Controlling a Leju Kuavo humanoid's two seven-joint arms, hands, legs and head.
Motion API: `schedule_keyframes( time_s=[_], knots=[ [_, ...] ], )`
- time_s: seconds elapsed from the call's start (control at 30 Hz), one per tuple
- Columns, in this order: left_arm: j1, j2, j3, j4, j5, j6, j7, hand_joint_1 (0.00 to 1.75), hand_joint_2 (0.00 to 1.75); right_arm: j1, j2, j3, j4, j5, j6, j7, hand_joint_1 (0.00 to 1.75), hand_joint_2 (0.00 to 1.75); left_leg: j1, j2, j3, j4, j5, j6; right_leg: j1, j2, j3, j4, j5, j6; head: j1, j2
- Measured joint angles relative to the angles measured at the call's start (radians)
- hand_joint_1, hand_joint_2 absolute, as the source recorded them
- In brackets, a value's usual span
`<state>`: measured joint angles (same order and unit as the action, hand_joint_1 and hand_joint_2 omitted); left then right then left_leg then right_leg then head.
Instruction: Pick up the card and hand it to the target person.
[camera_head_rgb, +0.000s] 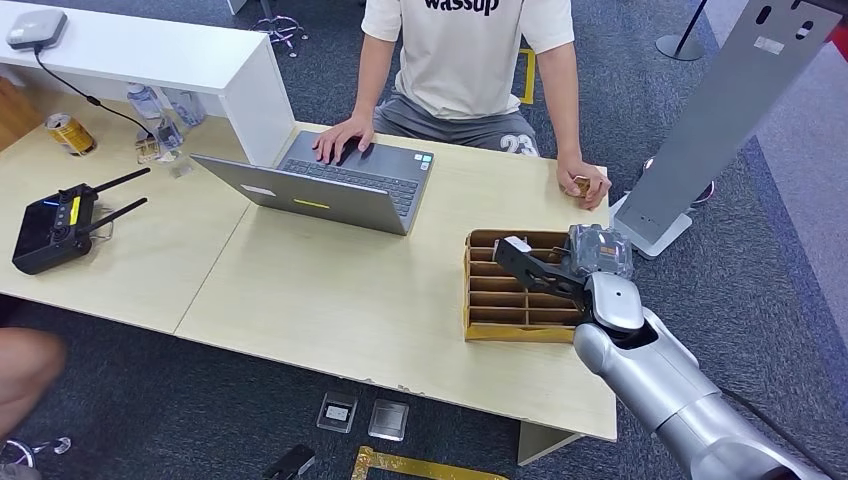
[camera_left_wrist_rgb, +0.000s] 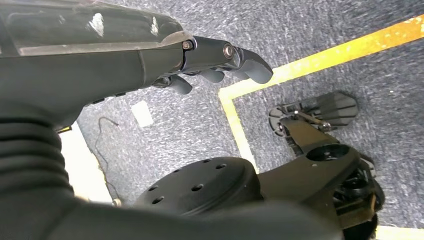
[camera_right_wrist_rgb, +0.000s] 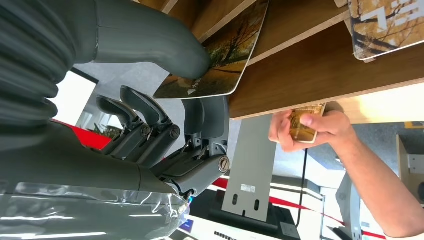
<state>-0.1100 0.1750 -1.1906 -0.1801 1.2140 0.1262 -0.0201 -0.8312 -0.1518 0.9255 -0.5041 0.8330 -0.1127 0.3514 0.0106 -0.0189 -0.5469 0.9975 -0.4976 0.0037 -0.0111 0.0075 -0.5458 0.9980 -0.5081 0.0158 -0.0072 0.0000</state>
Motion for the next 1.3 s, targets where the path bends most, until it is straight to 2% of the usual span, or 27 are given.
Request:
schedule_keyframes(
  time_s=[0.2, 0.3, 0.47, 0.67, 0.8, 1.03, 1.3],
  knots=[
    [0.0, 0.0, 0.0, 0.0, 0.01, 0.012, 0.012, 0.0, 1.75, -0.007, 0.0, -0.002, -0.004, -0.013, -0.019, -0.007, 1.75, 1.75, 0.0, 0.0, -0.001, 0.0, 0.0, 0.0, 0.0, 0.0, 0.0, 0.0, 0.0, 0.0, 0.0, 0.0],
    [0.0, 0.0, 0.001, 0.0, 0.016, 0.019, 0.021, 0.0, 1.75, -0.014, -0.006, -0.01, -0.043, -0.016, -0.045, 0.022, 1.75, 1.75, 0.0, 0.0, 0.0, 0.0, 0.0, 0.0, 0.0, 0.0, 0.0, 0.0, 0.0, 0.0, 0.0, 0.0],
    [0.002, 0.001, 0.002, 0.0, 0.029, 0.032, 0.036, 0.0, 1.75, -0.017, -0.053, -0.052, -0.289, 0.029, -0.071, 0.109, 1.75, 1.75, 0.0, 0.0, 0.0, 0.0, 0.0, 0.0, 0.0, 0.0, 0.0, 0.0, 0.0, 0.0, 0.0, 0.0],
    [0.003, 0.001, 0.005, 0.0, 0.032, 0.036, 0.044, 0.0, 1.75, 0.025, -0.095, -0.124, -0.62, 0.126, -0.122, 0.109, 1.75, 1.75, 0.0, 0.0, 0.0, 0.0, 0.0, 0.0, 0.0, 0.0, 0.0, 0.0, 0.0, 0.0, 0.0, 0.0],
    [0.003, 0.0, 0.005, 0.0, 0.03, 0.035, 0.044, 0.0, 1.75, 0.073, -0.094, -0.148, -0.723, 0.159, -0.167, 0.083, 1.75, 1.75, 0.0, 0.0, 0.001, 0.0, 0.0, 0.0, 0.0, 0.0, 0.0, 0.0, 0.0, 0.0, 0.0, 0.0],
    [0.001, -0.002, 0.004, 0.0, 0.02, 0.029, 0.044, 0.0, 1.75, 0.104, -0.055, -0.159, -0.687, 0.172, -0.289, -0.032, 1.75, 1.75, 0.0, 0.0, 0.001, 0.0, 0.0, 0.0, 0.0, 0.0, 0.001, 0.0, 0.0, 0.0, 0.001, 0.0],
    [-0.005, -0.012, -0.003, 0.0, 0.002, 0.017, 0.038, 0.0, 1.75, 0.051, 0.034, -0.157, -0.403, 0.184, -0.495, -0.141, 1.75, 1.75, 0.0, 0.0, 0.0, 0.0, 0.0, 0.0, 0.0, 0.0, 0.0, 0.001, 0.0, 0.0, 0.001, 0.0]
  ],
)
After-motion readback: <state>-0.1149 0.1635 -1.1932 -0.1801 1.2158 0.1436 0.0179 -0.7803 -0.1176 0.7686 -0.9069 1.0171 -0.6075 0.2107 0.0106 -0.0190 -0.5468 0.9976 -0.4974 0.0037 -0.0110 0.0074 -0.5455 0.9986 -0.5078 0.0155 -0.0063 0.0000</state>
